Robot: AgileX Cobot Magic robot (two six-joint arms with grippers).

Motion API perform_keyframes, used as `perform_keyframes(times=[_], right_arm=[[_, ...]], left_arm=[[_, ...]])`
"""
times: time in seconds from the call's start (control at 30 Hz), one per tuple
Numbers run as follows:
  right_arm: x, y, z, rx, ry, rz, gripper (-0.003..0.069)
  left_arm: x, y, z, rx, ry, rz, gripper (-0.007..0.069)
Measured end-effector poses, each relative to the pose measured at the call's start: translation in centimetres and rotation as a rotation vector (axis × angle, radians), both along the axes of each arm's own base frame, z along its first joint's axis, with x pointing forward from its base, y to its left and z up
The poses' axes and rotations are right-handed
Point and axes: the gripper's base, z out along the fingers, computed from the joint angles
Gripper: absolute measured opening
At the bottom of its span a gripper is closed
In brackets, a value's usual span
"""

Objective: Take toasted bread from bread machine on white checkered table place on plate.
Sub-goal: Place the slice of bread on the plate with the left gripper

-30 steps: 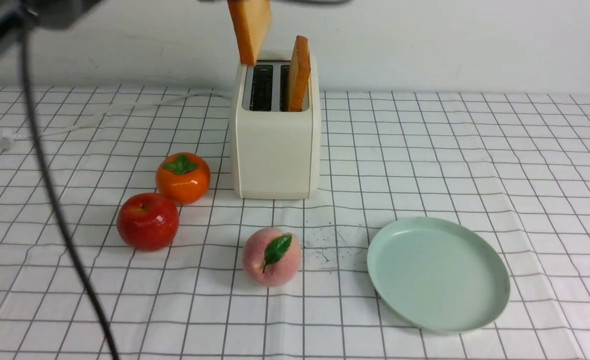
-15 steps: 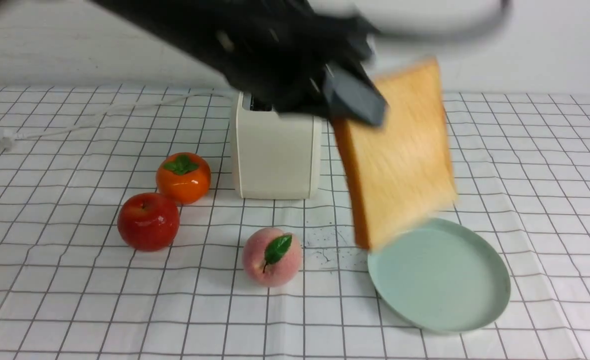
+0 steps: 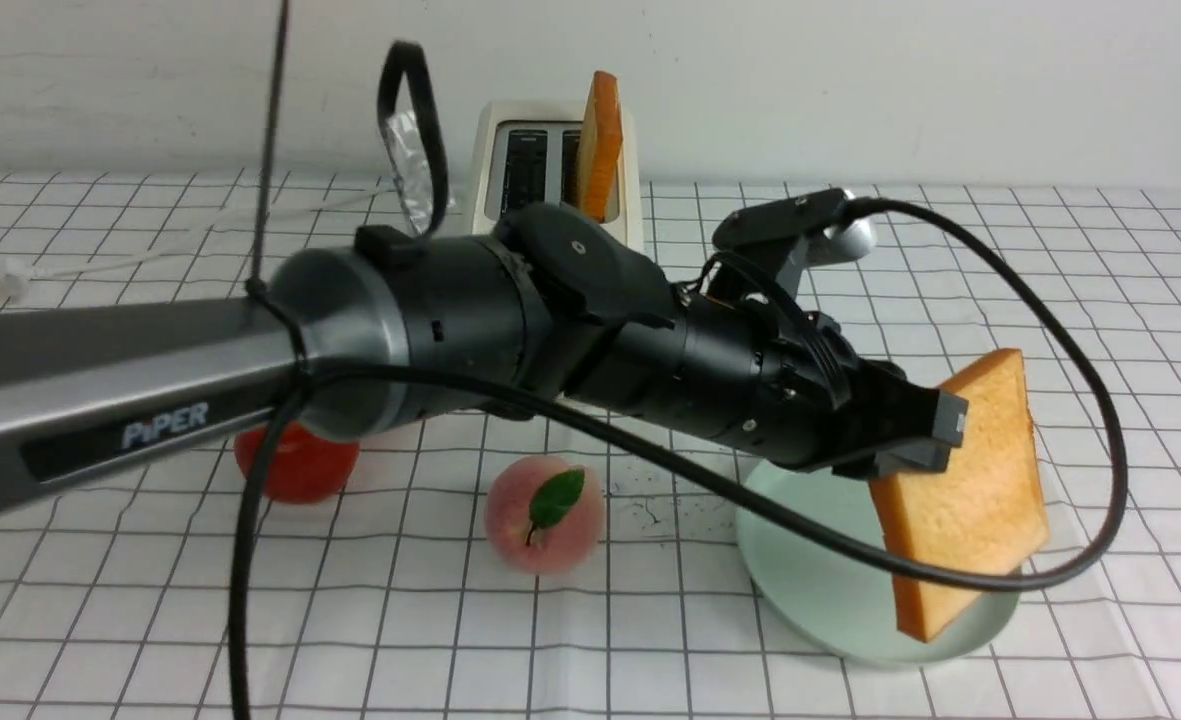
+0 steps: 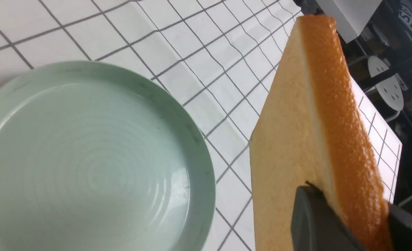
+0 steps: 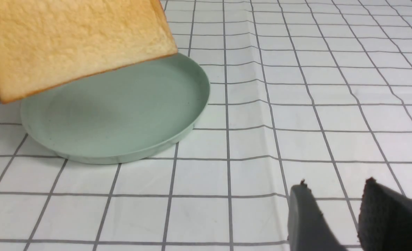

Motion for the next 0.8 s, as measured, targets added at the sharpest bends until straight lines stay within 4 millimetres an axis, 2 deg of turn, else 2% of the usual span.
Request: perform_keyframes(times=[0.27,0.5,0.63,0.67,0.73,0.77,0.8], right_arm=[[0.0,0.0,0.0,0.000,0.000,0.000,0.0241],[0.0,0.0,0.0,0.000,0.000,0.000,0.0241],[0.0,0.0,0.0,0.000,0.000,0.000,0.0241],[0.0,0.0,0.0,0.000,0.000,0.000,0.0241],[0.0,0.0,0.0,0.000,0.000,0.000,0.0241],[0.0,0.0,0.0,0.000,0.000,0.000,0.0241],[0.0,0.0,0.0,0.000,0.000,0.000,0.0241]], left_arm=[[1.5,-1.0,-3.4,-0.014,0.006,0.045,0.0099],[1.8,-1.2,-4.9,0.017,-0.003,0.035,0.0103],[1.9,-1.2,-5.5,0.046,-0.014,0.020,0.0158],[1.9,-1.2,-5.8,0.060,-0.020,0.012,0.0211],[1.9,-1.2,-5.9,0.075,-0.031,0.002,0.0268],[1.9,-1.2,-6.0,0.086,-0.041,-0.007,0.0335],[1.9,-1.1,-6.0,0.088,-0.045,-0.009,0.0344]])
